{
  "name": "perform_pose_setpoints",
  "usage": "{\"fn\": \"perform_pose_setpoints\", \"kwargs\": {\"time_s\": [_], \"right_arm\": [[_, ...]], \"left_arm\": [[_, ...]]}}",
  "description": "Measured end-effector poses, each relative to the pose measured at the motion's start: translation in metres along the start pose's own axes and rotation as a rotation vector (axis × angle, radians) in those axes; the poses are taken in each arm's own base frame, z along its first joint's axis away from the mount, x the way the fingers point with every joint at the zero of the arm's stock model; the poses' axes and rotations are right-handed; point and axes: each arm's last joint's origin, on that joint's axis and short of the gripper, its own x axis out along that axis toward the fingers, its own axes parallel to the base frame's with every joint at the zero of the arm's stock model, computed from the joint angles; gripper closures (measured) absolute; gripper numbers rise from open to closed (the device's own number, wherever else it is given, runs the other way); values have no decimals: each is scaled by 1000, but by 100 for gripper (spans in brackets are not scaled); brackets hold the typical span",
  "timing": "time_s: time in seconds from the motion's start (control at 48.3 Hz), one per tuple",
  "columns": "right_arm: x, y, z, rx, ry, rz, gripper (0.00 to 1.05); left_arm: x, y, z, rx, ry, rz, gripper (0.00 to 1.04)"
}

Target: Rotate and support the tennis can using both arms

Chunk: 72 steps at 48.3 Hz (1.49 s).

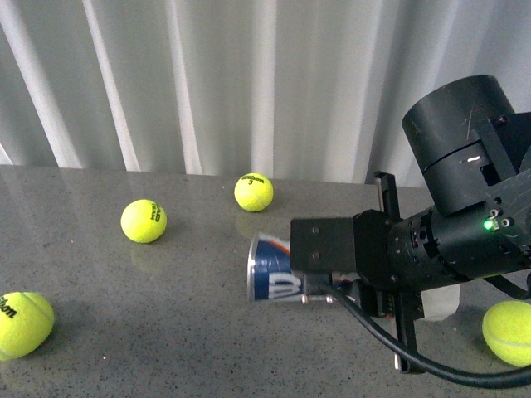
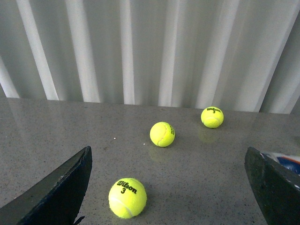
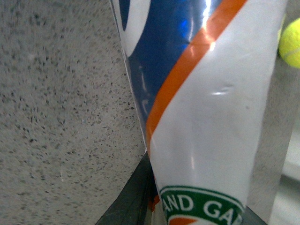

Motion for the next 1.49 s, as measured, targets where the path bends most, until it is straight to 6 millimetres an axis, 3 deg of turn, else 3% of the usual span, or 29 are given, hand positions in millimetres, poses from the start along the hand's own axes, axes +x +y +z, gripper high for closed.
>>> {"fn": "perform_pose_setpoints", "kwargs": {"time_s": [0.083,0.248,0.538,0.745,0.89,1.035,1.49], "right_arm": [[16,0,-2,-119,6,14,91],[39,-8,9,-110,-16,33,93],[48,-5,19,-48,-32,56,92],[50,7,17,-26,-53,85,62],[48,16,16,44,-94,116,31],[37,10,21,100,-127,107,6],[-12,-17,35,321,-263,39,7]], "left_arm": [[0,0,0,0,0,0,7],[0,0,0,0,0,0,7],[0,0,0,0,0,0,7],[0,0,0,0,0,0,7],[0,0,0,0,0,0,7],[0,0,0,0,0,0,7],[0,0,0,0,0,0,7]]}}
